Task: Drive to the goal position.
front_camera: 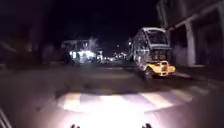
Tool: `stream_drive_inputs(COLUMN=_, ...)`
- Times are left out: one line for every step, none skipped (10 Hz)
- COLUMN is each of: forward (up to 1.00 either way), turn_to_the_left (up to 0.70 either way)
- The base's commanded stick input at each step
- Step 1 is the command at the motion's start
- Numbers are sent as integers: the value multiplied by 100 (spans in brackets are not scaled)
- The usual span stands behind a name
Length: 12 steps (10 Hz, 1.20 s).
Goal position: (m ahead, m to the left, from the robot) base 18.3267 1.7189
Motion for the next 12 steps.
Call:
stream_drive_inputs(forward=85, turn_to_the_left=0)
stream_drive_inputs(forward=85, turn_to_the_left=0)
stream_drive_inputs(forward=85, turn_to_the_left=0)
stream_drive_inputs(forward=85, turn_to_the_left=0)
stream_drive_inputs(forward=85, turn_to_the_left=0)
stream_drive_inputs(forward=85, turn_to_the_left=0)
stream_drive_inputs(forward=85, turn_to_the_left=0)
stream_drive_inputs(forward=85, turn_to_the_left=0)
stream_drive_inputs(forward=85, turn_to_the_left=0)
stream_drive_inputs(forward=85, turn_to_the_left=0)
stream_drive_inputs(forward=85, turn_to_the_left=0)
stream_drive_inputs(forward=85, turn_to_the_left=0)
